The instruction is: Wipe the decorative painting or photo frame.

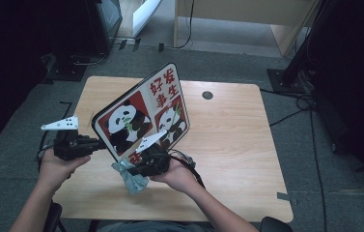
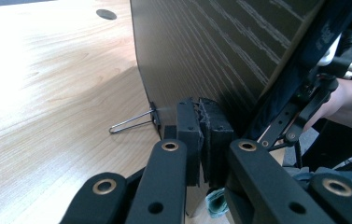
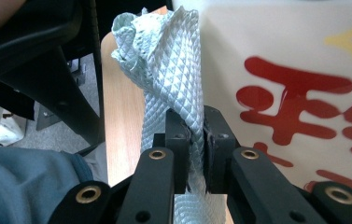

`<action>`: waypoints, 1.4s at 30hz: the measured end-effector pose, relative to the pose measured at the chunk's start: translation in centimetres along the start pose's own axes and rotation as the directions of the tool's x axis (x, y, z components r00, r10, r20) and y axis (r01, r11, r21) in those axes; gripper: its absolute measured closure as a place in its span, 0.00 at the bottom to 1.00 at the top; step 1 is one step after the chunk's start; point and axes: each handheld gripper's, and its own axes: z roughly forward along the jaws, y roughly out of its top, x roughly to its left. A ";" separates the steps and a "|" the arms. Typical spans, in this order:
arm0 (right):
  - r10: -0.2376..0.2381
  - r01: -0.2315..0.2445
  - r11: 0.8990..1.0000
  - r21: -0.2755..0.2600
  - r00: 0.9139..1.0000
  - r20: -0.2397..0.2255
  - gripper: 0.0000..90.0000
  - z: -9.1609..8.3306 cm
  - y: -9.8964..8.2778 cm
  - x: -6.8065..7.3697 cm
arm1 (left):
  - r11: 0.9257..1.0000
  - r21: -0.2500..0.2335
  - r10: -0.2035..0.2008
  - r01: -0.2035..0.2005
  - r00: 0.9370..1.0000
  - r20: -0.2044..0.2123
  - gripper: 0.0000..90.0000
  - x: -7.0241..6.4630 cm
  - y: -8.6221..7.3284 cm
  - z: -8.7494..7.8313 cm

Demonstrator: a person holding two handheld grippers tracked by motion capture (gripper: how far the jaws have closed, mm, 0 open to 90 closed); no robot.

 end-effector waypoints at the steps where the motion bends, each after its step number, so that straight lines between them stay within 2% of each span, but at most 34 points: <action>1: 0.006 -0.006 1.000 -0.003 1.000 0.002 0.93 -0.1 0.1 0.1 | 1.000 -0.001 0.000 0.000 1.000 0.000 0.98 0.0 0.0 0.0; 21: 0.026 -0.025 0.999 -0.042 1.000 0.014 0.93 -0.6 2.4 1.3 | 1.000 -0.001 0.001 -0.001 1.000 -0.011 0.98 0.0 0.0 0.0; 32: -0.004 0.006 0.998 -0.068 1.000 0.030 0.92 -1.5 3.7 2.0 | 1.000 -0.003 0.002 -0.002 1.000 -0.011 0.96 0.1 0.0 0.0; 34: -0.017 0.019 0.997 -0.070 0.999 0.032 0.92 -1.5 3.9 2.0 | 1.000 -0.004 0.002 -0.002 1.000 -0.013 0.96 0.2 0.0 -0.1; 42: -0.020 0.023 0.997 -0.073 0.999 0.040 0.92 -2.0 4.5 2.2 | 1.000 -0.015 -0.015 0.014 0.999 -0.035 0.95 0.8 -0.2 -0.8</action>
